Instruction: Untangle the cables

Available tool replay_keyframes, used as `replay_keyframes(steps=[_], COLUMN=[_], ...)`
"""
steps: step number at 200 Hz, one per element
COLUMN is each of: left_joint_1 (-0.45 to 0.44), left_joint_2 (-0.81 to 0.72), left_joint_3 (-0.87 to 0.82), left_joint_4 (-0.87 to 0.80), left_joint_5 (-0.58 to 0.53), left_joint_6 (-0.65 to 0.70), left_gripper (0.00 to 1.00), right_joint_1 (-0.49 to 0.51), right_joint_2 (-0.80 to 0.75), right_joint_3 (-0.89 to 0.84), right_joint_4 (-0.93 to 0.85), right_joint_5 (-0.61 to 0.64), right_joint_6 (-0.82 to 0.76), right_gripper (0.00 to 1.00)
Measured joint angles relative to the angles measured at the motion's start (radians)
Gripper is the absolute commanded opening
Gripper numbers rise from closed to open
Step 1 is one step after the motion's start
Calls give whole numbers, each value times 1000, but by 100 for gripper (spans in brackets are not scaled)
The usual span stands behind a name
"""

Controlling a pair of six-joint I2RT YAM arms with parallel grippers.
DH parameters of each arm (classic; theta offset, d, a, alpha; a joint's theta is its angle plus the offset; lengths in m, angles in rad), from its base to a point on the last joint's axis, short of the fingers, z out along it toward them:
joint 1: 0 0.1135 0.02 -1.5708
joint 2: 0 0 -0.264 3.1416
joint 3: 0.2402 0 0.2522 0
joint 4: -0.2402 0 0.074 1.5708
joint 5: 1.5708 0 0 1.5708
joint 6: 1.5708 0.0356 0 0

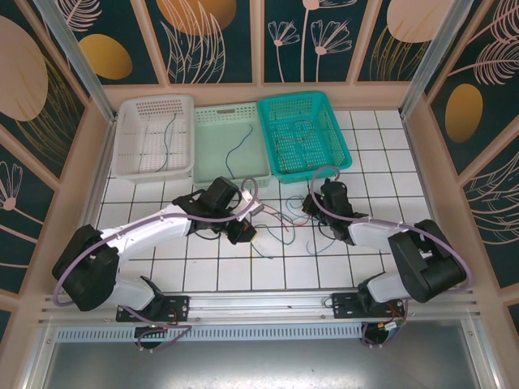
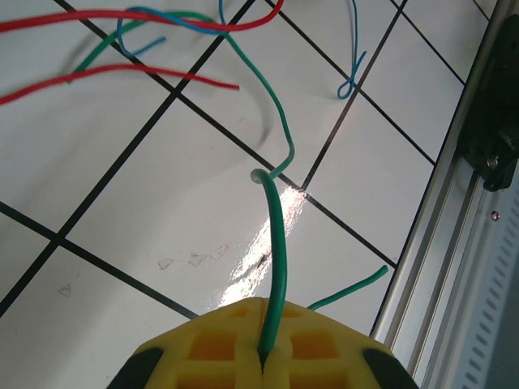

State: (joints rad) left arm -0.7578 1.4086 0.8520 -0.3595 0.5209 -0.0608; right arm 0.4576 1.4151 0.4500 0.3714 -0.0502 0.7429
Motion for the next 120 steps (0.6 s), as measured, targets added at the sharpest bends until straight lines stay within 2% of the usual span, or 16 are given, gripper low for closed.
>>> replay_keyframes(steps=[56, 120], left_joint_1=[-1, -1], left_joint_2=[-72, -284], left_joint_3=[0, -14], left_joint_4=[-29, 59], left_joint_5=[26, 219], left_joint_6=[11, -63], left_gripper=[2, 4], right_joint_1=[-15, -57], right_joint_2=[25, 25], right_joint_3=[2, -42], right_joint_4=[-3, -7], right_joint_5=[9, 61], right_joint_6=[3, 51], right_gripper=[0, 0])
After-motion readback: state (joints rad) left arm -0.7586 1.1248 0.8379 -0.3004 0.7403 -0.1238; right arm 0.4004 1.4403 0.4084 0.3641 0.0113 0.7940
